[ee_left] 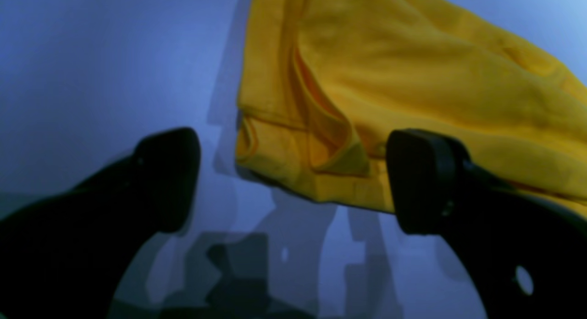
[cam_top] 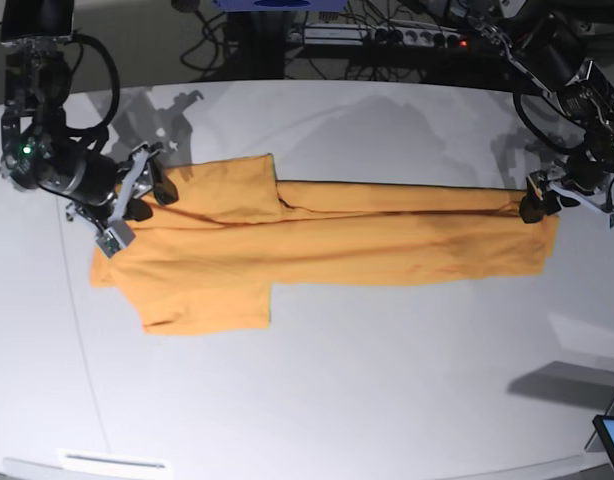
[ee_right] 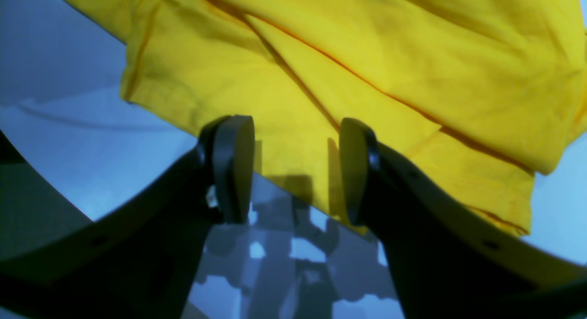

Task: Fold the T-shirt properly
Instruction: 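Close the left gripper on the hem end fabric of the strip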

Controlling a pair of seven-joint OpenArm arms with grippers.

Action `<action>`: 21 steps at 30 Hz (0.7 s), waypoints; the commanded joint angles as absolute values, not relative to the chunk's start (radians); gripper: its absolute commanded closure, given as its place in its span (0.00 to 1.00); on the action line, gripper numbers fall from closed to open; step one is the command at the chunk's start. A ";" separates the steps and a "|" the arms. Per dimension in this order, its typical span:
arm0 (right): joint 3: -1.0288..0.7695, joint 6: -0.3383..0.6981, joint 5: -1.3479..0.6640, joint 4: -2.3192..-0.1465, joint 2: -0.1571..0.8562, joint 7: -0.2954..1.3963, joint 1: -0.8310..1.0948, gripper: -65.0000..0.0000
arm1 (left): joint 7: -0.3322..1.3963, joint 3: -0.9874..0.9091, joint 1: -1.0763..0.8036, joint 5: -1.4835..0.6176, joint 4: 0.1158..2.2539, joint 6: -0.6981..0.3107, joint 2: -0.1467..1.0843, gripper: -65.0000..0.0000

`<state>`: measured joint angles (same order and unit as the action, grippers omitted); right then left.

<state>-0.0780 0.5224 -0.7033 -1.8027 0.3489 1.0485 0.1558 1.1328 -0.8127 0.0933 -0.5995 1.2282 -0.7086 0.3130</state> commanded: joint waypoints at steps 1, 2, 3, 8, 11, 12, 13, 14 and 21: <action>-0.082 0.524 -0.720 -1.816 0.360 1.030 0.143 0.56 | 1.176 -0.809 0.094 -0.558 1.228 -0.698 0.321 0.02; -0.082 0.524 -0.720 -1.816 0.360 1.030 0.145 0.56 | 1.176 -0.808 0.097 -0.558 1.228 -0.698 0.318 0.02; -0.082 0.524 -0.720 -1.816 0.360 1.030 0.145 0.56 | 1.176 -0.808 0.097 -0.558 1.228 -0.698 0.315 0.02; -0.082 0.524 -0.720 -1.816 0.358 1.030 0.148 0.56 | 1.156 -0.808 0.099 -0.558 1.228 -0.698 0.274 0.02; -0.082 0.524 -0.720 -1.816 0.358 1.030 0.148 0.56 | 1.130 -0.805 0.099 -0.558 1.213 -0.698 0.269 0.02; -0.082 0.524 -0.720 -1.816 0.358 1.030 0.148 0.56 | 1.129 -0.802 0.101 -0.561 1.190 -0.698 0.269 0.02; -0.082 0.524 -0.720 -1.816 0.358 1.030 0.150 0.56 | 1.127 -0.786 0.104 -0.562 1.164 -0.698 0.269 0.02; -0.082 0.524 -0.720 -1.816 0.358 1.030 0.150 0.56 | 1.127 -0.774 0.114 -0.564 1.145 -0.698 0.271 0.02; -0.082 0.524 -0.720 -1.817 0.358 1.030 0.150 0.56 | 1.125 -0.759 0.125 -0.564 1.099 -0.698 0.269 0.03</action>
<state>-0.0780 0.5220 -0.7029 -1.8027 0.3477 1.0492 0.1600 1.0035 -0.7650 0.1406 -0.6529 1.1179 -0.7166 0.2771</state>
